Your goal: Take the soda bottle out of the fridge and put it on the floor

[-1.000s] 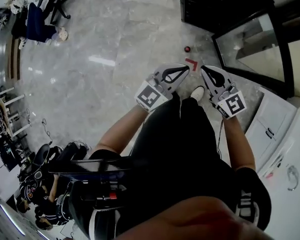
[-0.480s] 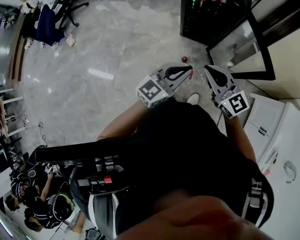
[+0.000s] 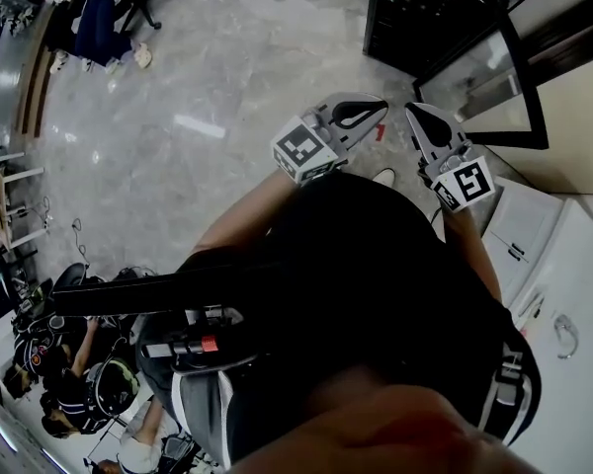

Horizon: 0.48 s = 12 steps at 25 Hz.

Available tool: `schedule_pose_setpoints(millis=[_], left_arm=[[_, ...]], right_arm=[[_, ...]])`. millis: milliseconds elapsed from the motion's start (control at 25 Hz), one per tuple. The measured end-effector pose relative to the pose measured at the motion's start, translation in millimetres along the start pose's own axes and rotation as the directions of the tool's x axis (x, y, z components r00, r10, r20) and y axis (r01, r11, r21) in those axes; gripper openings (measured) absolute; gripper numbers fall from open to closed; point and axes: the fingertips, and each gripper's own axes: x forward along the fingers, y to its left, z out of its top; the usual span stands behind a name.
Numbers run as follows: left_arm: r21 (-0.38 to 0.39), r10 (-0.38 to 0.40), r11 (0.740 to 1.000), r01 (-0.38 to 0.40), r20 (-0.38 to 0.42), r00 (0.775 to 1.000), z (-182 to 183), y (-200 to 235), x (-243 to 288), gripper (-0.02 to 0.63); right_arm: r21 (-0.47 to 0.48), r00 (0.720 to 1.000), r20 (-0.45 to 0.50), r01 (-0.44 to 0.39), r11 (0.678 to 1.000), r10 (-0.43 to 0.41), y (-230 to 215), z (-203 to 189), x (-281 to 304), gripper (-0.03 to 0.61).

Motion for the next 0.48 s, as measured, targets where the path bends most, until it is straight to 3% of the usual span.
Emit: schedule_pose_setpoints(millis=[480], left_arm=[[0.042,-0.002,0.999,0.003,-0.017,1.0,-2.8,6.7,-0.6,0.002]], right_arm=[[0.004,1.0,-0.019,-0.012,1.0,0.013,-1.9,-3.2,10.1,0.012]])
